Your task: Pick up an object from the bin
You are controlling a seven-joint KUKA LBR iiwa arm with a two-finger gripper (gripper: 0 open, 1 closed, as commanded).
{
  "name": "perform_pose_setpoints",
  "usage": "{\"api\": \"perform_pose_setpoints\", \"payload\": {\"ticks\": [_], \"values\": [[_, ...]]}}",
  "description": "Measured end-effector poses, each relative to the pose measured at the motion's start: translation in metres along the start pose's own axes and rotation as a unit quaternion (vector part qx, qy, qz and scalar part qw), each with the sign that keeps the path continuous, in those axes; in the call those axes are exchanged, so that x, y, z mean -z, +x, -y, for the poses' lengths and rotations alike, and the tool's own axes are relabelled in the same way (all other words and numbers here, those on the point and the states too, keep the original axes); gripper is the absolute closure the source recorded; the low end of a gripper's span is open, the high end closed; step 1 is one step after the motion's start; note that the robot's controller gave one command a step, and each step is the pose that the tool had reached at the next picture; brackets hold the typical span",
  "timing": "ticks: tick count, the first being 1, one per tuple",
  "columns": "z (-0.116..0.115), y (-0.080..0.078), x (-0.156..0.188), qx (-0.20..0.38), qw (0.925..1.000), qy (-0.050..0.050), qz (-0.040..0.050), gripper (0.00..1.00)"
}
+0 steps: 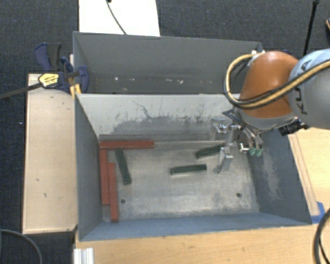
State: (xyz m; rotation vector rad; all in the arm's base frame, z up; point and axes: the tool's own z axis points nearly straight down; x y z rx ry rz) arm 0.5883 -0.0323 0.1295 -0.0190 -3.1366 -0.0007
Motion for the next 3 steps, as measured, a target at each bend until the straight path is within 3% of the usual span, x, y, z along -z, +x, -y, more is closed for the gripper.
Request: {"api": "perform_pose_setpoints", "payload": {"ticks": [1,2,3], "values": [[-0.038,-0.002,-0.062,0.055,0.9985,-0.001,0.0009,0.0],[-0.036,-0.004,-0.058,0.054,0.9986,0.0,0.0039,1.0],[-0.006,0.016,0.091,0.146,0.9892,0.002,0.0073,1.0]]}}
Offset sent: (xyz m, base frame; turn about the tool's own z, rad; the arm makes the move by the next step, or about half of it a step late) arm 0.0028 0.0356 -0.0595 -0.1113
